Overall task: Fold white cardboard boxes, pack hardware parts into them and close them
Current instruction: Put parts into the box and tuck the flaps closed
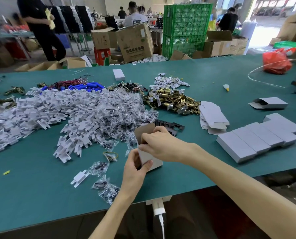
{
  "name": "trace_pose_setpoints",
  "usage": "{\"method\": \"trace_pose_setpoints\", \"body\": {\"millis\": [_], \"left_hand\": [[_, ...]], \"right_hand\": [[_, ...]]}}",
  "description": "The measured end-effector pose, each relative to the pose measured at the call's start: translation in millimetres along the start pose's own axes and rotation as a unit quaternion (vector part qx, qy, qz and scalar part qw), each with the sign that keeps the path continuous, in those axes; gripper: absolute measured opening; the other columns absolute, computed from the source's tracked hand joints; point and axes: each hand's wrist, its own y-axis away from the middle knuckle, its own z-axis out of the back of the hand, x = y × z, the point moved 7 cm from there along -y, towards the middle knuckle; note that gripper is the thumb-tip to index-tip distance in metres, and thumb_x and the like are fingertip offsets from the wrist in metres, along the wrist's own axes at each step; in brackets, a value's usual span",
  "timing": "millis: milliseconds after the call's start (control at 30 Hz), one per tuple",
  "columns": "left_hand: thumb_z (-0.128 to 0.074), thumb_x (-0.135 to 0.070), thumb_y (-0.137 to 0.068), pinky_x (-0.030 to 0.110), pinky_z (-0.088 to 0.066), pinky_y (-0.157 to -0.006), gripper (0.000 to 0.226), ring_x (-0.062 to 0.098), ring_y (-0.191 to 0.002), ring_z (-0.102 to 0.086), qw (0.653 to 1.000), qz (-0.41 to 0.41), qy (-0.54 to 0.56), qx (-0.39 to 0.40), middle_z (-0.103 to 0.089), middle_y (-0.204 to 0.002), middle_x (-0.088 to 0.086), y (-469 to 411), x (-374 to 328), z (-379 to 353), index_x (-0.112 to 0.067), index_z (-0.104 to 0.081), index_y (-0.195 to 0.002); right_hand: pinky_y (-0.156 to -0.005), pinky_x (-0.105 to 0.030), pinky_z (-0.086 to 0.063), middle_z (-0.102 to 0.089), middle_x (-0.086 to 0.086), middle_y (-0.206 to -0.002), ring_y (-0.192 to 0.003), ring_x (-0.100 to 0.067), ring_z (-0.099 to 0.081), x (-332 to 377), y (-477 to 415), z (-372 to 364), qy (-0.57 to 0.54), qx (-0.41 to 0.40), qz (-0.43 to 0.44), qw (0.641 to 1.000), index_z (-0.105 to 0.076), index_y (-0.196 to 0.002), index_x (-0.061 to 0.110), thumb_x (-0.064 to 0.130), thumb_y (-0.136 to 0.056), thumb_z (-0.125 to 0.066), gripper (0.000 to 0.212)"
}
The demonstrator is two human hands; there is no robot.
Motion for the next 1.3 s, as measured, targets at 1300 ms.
{"method": "trace_pose_setpoints", "body": {"millis": [1300], "left_hand": [[-0.068,-0.007,-0.098,0.017,-0.055,-0.083,0.029,0.001,-0.101,-0.070,0.991,0.048,0.072,-0.105,-0.070,-0.117,-0.002,-3.1,14.5,16.3,-0.023,-0.054,-0.117]], "right_hand": [[-0.107,-0.041,-0.039,-0.055,-0.010,-0.140,-0.128,-0.031,-0.045,-81.1,-37.7,-72.0,-0.110,-0.129,-0.173,0.970,-0.052,-0.141,0.010,0.031,-0.105,-0.053,0.042]]}}
